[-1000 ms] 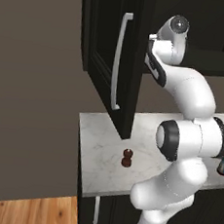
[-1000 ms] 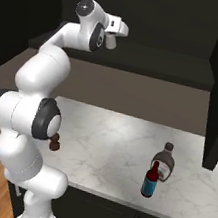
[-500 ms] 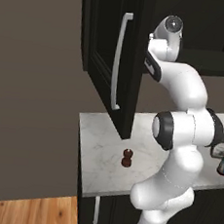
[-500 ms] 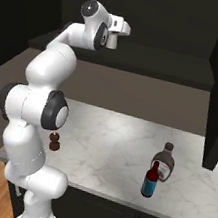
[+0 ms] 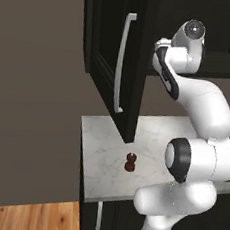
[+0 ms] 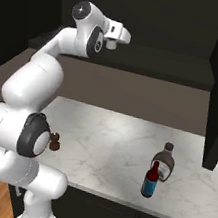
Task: There are various items on the counter. Only move the condiments/shakers into the cabinet.
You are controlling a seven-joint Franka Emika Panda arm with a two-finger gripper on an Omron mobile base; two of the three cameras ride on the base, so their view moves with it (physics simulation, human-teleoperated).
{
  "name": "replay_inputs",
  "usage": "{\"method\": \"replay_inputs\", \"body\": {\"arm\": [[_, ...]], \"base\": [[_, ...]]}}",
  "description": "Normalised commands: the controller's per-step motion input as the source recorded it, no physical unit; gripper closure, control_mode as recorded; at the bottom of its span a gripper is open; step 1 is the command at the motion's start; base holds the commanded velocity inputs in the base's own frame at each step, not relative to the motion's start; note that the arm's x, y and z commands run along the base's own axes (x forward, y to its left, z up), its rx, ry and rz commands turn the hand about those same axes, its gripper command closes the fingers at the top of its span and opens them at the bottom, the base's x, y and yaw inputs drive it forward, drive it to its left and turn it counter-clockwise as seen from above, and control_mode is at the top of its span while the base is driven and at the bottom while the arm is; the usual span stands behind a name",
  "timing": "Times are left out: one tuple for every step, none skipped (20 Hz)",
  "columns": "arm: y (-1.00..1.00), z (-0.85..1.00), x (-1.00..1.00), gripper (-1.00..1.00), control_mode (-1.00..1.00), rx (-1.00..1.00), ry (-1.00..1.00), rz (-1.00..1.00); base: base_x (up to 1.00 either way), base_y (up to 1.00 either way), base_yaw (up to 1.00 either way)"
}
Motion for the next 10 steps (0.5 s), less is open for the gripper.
{"method": "replay_inputs", "body": {"arm": [[-0.14,-0.69,-1.0,-1.0,-1.0,0.0,0.0,-0.12],[-0.08,-0.8,-1.0,-1.0,-1.0,0.0,0.0,-0.11],[-0.06,-0.88,-1.0,-1.0,-1.0,0.0,0.02,-0.09],[-0.04,-0.92,-1.0,-1.0,-1.0,0.0,0.05,-0.07],[0.0,-1.0,-1.0,-1.0,-1.0,0.0,0.11,-0.03],[0.0,-1.0,-1.0,-1.0,-1.0,0.0,0.13,-0.01],[0.0,-1.0,-1.0,-1.0,-1.0,0.0,0.15,0.0],[0.0,-1.0,-1.0,-1.0,-1.0,0.0,0.18,0.0],[0.0,-1.0,-1.0,-1.0,-1.0,0.0,0.21,0.0],[0.0,-1.0,-1.0,-1.0,-1.0,0.0,0.23,0.0]], "base": [[0.0,0.0,0.0],[0.0,0.0,0.0],[0.0,0.0,0.0],[0.0,0.0,0.0],[0.0,0.0,0.0],[0.0,0.0,0.0],[0.0,0.0,0.0],[0.0,0.0,0.0],[0.0,0.0,0.0],[0.0,0.0,0.0]]}}
